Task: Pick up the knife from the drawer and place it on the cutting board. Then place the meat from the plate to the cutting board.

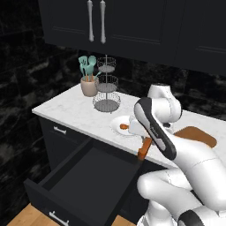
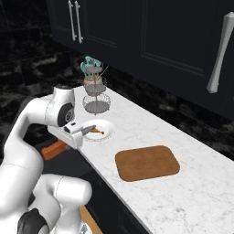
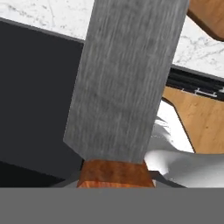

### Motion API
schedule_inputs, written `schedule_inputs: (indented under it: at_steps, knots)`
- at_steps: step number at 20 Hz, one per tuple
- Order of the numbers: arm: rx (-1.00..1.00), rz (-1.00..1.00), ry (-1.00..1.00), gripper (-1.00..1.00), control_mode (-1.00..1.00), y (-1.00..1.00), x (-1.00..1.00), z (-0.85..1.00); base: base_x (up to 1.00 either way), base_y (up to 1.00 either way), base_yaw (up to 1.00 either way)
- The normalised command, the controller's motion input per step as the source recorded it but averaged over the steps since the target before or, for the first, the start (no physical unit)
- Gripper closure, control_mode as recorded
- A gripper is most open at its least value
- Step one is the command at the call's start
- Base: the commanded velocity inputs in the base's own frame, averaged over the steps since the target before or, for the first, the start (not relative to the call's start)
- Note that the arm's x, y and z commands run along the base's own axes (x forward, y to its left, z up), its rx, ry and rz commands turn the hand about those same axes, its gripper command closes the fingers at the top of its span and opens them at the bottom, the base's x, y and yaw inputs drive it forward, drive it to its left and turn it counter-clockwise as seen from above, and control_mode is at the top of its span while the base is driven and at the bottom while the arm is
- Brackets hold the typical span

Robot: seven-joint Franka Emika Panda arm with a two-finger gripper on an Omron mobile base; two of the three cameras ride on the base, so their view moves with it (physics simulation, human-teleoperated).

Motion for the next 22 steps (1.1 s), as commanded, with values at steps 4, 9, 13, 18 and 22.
schedule_inputs:
  at_steps: [4, 9, 13, 18, 22]
  knots:
    - [-0.05, -0.18, 0.00, 1.00, -1.00, -0.37, 0.20, -0.01, 0.00, 0.00, 0.00]
    - [-0.11, -0.21, 0.00, 1.00, -1.00, -0.25, 0.24, -0.12, 0.00, 0.00, 0.00]
    - [-0.10, -0.17, 0.00, 1.00, -1.00, -0.43, 0.21, -0.13, 0.00, 0.00, 0.00]
    - [0.00, -0.02, 0.02, 1.00, -1.00, -0.76, 0.12, -0.10, 0.00, 0.00, 0.00]
    - [0.00, 0.00, 0.01, 1.00, -1.00, -0.69, 0.30, -0.27, 0.00, 0.00, 0.00]
